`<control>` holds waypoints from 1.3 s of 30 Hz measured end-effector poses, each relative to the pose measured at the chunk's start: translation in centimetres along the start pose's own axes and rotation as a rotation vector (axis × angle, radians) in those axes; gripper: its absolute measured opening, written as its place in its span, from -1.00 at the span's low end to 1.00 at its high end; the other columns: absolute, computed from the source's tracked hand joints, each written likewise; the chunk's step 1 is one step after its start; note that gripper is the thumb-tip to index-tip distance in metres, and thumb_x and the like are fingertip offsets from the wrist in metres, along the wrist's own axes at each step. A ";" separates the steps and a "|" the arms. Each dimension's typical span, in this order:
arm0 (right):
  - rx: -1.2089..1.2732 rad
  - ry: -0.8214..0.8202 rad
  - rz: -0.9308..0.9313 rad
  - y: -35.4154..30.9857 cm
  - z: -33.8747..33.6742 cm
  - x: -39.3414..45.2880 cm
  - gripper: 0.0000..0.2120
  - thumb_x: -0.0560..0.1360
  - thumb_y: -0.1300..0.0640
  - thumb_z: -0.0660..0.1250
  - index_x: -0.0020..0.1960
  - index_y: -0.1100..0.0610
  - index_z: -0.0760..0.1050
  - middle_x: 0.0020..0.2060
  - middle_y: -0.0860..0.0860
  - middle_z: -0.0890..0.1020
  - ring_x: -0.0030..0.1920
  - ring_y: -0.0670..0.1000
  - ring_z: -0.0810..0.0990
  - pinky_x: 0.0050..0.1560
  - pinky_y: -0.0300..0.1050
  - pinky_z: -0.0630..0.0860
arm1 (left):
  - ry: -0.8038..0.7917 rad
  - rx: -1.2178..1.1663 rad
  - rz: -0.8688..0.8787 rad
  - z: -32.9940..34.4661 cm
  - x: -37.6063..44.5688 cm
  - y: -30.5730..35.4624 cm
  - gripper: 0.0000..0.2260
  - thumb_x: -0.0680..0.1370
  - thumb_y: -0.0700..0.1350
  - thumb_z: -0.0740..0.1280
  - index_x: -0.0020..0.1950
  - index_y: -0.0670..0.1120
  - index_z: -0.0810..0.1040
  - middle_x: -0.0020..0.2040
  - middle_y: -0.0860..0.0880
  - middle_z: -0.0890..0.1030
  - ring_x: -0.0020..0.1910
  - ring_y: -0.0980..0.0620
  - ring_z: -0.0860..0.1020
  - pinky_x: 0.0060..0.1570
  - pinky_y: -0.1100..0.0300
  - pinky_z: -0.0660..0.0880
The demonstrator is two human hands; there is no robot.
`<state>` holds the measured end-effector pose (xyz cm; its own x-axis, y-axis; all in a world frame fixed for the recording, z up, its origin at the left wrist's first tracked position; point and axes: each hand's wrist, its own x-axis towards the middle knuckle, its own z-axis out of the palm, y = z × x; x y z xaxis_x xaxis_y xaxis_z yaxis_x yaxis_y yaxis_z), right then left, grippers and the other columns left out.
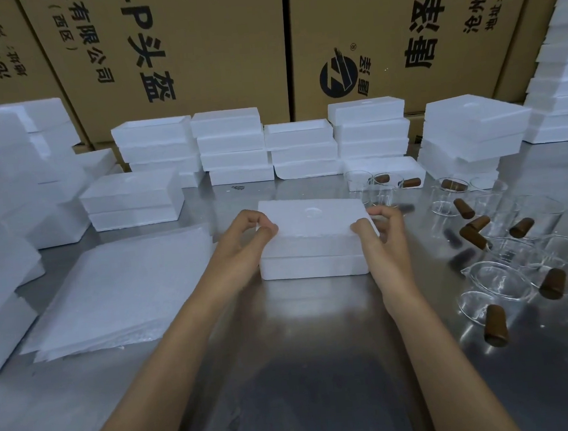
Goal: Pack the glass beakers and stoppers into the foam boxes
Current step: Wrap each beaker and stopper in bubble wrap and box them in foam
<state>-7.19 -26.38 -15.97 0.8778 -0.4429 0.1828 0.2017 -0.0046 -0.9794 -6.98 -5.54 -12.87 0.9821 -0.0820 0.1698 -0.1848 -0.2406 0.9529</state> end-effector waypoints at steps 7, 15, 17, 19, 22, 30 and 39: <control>-0.012 0.000 -0.004 0.4 0.1 0.4 -0.76 0.49 0.10 0.35 0.12 -0.09 0.43 0.06 -0.12 0.59 0.01 -0.14 0.57 -0.10 -0.26 0.41 | 0.022 -0.003 -0.014 0.9 0.4 -0.9 -0.75 0.64 -0.04 0.22 0.22 0.26 0.54 0.29 0.27 0.49 0.30 0.17 0.46 0.42 0.00 0.36; -0.043 -0.006 0.002 0.5 0.1 0.4 -0.74 0.37 -0.05 0.35 0.04 -0.17 0.42 0.06 -0.15 0.58 -0.13 -0.37 0.54 -0.24 -0.51 0.39 | -0.016 0.077 -0.001 0.9 1.1 -2.1 -0.74 0.64 0.10 0.17 0.29 0.35 0.47 0.13 0.62 0.37 0.08 0.70 0.29 0.26 0.38 0.27; -0.049 -0.001 0.010 0.5 0.2 0.4 -0.71 0.33 -0.09 0.33 0.04 -0.17 0.42 0.07 -0.15 0.58 -0.07 -0.32 0.55 -0.20 -0.46 0.40 | -0.017 0.089 0.017 0.9 1.2 -2.2 -0.75 0.63 0.15 0.18 0.29 0.37 0.46 0.14 0.61 0.37 0.06 0.72 0.28 0.11 0.52 0.22; -0.049 0.003 0.013 0.6 0.3 0.5 -0.69 0.32 -0.10 0.32 0.05 -0.17 0.41 0.10 -0.12 0.58 0.03 -0.22 0.55 -0.12 -0.34 0.41 | -0.016 0.094 0.026 0.9 1.4 -2.2 -0.75 0.64 0.16 0.18 0.29 0.36 0.46 0.16 0.59 0.37 0.05 0.71 0.29 0.03 0.57 0.20; -0.054 0.005 0.008 0.7 0.3 0.6 -0.69 0.31 -0.11 0.32 0.05 -0.18 0.40 0.12 -0.09 0.58 0.09 -0.14 0.56 -0.08 -0.27 0.40 | 0.005 0.136 0.051 0.9 1.4 -2.5 -0.75 0.64 0.18 0.16 0.30 0.38 0.44 0.15 0.59 0.38 0.07 0.66 0.31 0.01 0.61 0.19; -0.051 0.006 -0.004 0.7 0.2 0.2 -0.66 0.39 -0.05 0.37 0.14 -0.09 0.43 0.12 -0.11 0.58 0.09 -0.14 0.56 0.00 -0.22 0.44 | -0.001 0.126 0.071 1.1 1.7 -2.4 -0.73 0.67 0.12 0.13 0.35 0.27 0.44 0.12 0.61 0.38 0.06 0.70 0.30 -0.06 0.75 0.18; -0.180 0.089 0.060 1.2 1.1 -0.2 -0.70 0.49 -0.16 0.37 0.15 -0.07 0.47 -0.03 -0.18 0.58 0.01 -0.14 0.55 -0.11 -0.29 0.38 | 0.112 0.186 0.092 1.3 2.1 -2.2 -0.75 0.67 0.10 0.16 0.31 0.23 0.49 0.25 0.25 0.50 0.15 0.29 0.47 0.01 0.62 0.28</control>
<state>-6.58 -25.29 -17.12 0.8426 -0.5243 0.1230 0.0621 -0.1323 -0.9893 -4.59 -6.46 -14.99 0.9568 -0.0065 0.2908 -0.2675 -0.4121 0.8710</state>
